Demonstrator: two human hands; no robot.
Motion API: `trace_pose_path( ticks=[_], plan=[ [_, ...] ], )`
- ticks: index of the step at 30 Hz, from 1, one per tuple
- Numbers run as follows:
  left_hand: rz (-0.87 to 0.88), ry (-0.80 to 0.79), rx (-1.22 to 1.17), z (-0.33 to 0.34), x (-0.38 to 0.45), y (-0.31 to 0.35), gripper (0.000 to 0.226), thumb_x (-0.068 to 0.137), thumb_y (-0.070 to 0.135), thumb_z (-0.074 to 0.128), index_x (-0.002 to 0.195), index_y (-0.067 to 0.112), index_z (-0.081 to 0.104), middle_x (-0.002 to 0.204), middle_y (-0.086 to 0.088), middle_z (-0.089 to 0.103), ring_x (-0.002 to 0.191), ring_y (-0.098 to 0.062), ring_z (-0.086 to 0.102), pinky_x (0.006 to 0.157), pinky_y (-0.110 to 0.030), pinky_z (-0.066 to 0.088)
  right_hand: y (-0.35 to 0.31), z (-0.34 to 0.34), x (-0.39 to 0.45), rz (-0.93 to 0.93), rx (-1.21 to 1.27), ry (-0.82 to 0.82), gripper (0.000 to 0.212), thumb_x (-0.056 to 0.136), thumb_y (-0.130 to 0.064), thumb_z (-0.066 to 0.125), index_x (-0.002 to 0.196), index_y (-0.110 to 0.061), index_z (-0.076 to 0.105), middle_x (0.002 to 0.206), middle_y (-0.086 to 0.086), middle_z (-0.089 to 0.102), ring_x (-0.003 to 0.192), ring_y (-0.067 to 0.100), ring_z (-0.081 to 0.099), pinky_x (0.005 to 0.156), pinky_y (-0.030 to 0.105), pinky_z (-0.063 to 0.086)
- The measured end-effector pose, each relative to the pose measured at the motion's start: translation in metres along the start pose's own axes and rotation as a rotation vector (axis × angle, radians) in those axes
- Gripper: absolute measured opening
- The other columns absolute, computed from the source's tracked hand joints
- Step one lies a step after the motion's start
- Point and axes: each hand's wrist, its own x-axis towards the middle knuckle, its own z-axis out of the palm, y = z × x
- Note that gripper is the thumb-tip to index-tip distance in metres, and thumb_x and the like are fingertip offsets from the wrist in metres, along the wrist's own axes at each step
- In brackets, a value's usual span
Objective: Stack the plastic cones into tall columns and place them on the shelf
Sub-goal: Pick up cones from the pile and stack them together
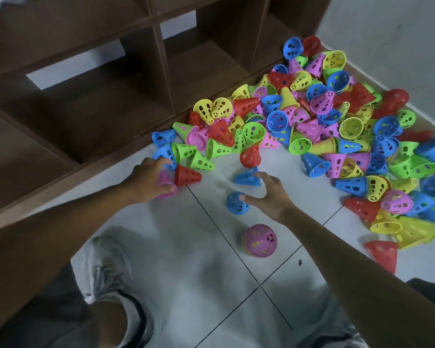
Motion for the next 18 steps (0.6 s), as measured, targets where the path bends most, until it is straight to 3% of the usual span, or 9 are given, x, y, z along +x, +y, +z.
trace_pose_path(
  ticks=[3,6,9,13,16,18],
  plan=[
    [-0.088,-0.028,-0.024,0.015,0.016,-0.01,0.085,0.081,0.054,0.077,0.15,0.032,0.032,0.148,-0.015,0.033,0.131,-0.041,0.04,0.103,-0.043,0.038,0.006,0.01,0.016,0.0,-0.09,-0.038,0.088,0.075,-0.052,0.083,0.149,-0.043,0.035,0.162,0.007,0.012,0.15,0.034,0.016,0.117,0.046,0.029],
    [-0.141,0.0,-0.054,0.029,0.032,-0.011,0.088,0.077,0.061,0.074,0.148,0.027,0.034,0.146,-0.018,0.036,0.131,-0.041,0.04,0.104,-0.041,0.036,0.009,0.017,0.028,-0.026,-0.157,-0.076,0.091,0.074,-0.046,0.086,0.149,-0.044,0.033,0.163,0.005,0.005,0.15,0.031,0.008,0.116,0.046,0.028],
    [-0.186,0.068,-0.12,0.043,0.047,-0.006,0.079,0.081,0.058,0.075,0.143,0.021,0.041,0.136,-0.017,0.047,0.125,-0.037,0.047,0.1,-0.042,0.038,0.016,0.022,0.04,-0.064,-0.15,-0.069,0.084,0.073,-0.039,0.088,0.143,-0.042,0.042,0.156,0.006,0.021,0.143,0.029,0.019,0.111,0.042,0.031],
    [-0.278,0.113,-0.182,0.058,0.058,0.007,0.072,0.083,0.066,0.068,0.136,0.021,0.05,0.129,-0.017,0.05,0.121,-0.036,0.049,0.105,-0.045,0.041,0.023,0.03,0.055,-0.113,-0.084,-0.013,0.06,0.073,-0.031,0.088,0.127,-0.032,0.062,0.125,0.005,0.051,0.12,0.027,0.047,0.094,0.032,0.04],
    [-0.282,0.141,-0.196,0.068,0.061,0.015,0.052,0.087,0.062,0.065,0.112,0.016,0.063,0.111,-0.014,0.054,0.112,-0.033,0.05,0.102,-0.045,0.042,0.02,0.032,0.057,-0.081,0.011,0.012,0.046,0.074,-0.023,0.088,0.115,-0.024,0.069,0.113,-0.001,0.06,0.105,0.019,0.057,0.083,0.024,0.04],
    [-0.281,0.165,-0.241,0.073,0.062,0.015,0.051,0.086,0.065,0.062,0.098,0.016,0.067,0.102,-0.013,0.061,0.104,-0.031,0.058,0.099,-0.046,0.045,0.019,0.033,0.055,-0.087,0.035,0.029,0.042,0.076,-0.023,0.086,0.114,-0.023,0.069,0.111,-0.002,0.062,0.1,0.017,0.058,0.081,0.023,0.042]
  ],
)
